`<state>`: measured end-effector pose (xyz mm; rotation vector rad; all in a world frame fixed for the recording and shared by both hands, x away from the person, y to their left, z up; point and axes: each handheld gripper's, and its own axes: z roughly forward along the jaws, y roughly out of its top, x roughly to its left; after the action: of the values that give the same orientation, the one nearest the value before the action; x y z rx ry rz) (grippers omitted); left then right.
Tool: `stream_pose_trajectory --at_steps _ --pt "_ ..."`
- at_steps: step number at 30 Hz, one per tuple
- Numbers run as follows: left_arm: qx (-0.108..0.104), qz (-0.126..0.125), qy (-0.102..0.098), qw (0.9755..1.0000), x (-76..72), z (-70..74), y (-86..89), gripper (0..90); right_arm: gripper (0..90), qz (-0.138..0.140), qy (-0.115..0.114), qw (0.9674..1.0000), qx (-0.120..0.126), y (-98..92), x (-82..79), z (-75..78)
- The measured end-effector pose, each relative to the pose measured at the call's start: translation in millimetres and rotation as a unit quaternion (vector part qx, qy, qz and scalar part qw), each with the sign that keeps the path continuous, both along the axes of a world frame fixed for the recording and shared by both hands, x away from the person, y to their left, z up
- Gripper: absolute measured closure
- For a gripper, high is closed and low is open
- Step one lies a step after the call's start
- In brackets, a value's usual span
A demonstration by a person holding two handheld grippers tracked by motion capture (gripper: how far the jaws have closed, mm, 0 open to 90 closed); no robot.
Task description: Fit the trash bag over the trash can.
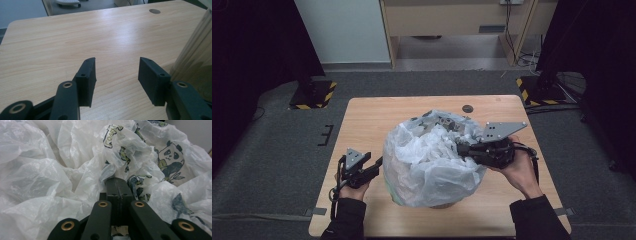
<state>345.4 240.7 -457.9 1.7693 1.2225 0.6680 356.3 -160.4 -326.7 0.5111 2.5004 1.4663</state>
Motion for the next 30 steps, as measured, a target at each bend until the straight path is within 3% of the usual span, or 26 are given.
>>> stream_pose_trajectory --at_steps 4,9,12,15,19,22,27,29,30 --pt "0.0 -0.001 0.0 1.0 0.1 0.2 0.3 48.1 90.0 -0.001 -0.004 0.9999 -0.011 1.5 -0.6 2.1" --pt "-0.002 0.0 0.0 1.0 0.3 0.3 0.8 48.1 88.7 -0.023 -0.034 0.9987 0.029 -7.7 -5.7 11.2" --pt "-0.002 -0.001 0.0 1.0 0.4 0.4 0.3 48.2 88.5 -0.042 -0.057 0.9956 0.062 -14.8 -9.2 21.7" --pt "-0.002 -0.001 0.0 1.0 0.5 0.5 -0.2 48.2 88.4 -0.063 -0.073 0.99 0.102 -17.8 -10.1 32.4" --pt "-0.002 -0.001 0.001 1.0 0.7 0.4 0.1 48.2 87.7 -0.079 -0.086 0.985 0.127 -9.8 -10.0 41.6" --pt "-0.002 -0.001 0.001 1.0 0.9 0.5 0.7 48.3 87.7 -0.077 -0.09 0.983 0.14 1.7 -9.1 47.1" --pt "-0.003 0.0 0.003 1.0 1.2 0.1 1.4 48.4 88.2 -0.065 -0.091 0.9858 0.125 27.2 -7.8 53.7" --pt "-0.004 0.0 0.002 1.0 1.2 0.1 1.6 48.5 88.5 -0.055 -0.081 0.9889 0.111 35.0 -6.8 52.8" --pt "-0.004 0.0 0.002 1.0 1.1 0.1 1.7 48.5 89.5 -0.051 -0.076 0.9915 0.093 40.2 -6.4 50.3"
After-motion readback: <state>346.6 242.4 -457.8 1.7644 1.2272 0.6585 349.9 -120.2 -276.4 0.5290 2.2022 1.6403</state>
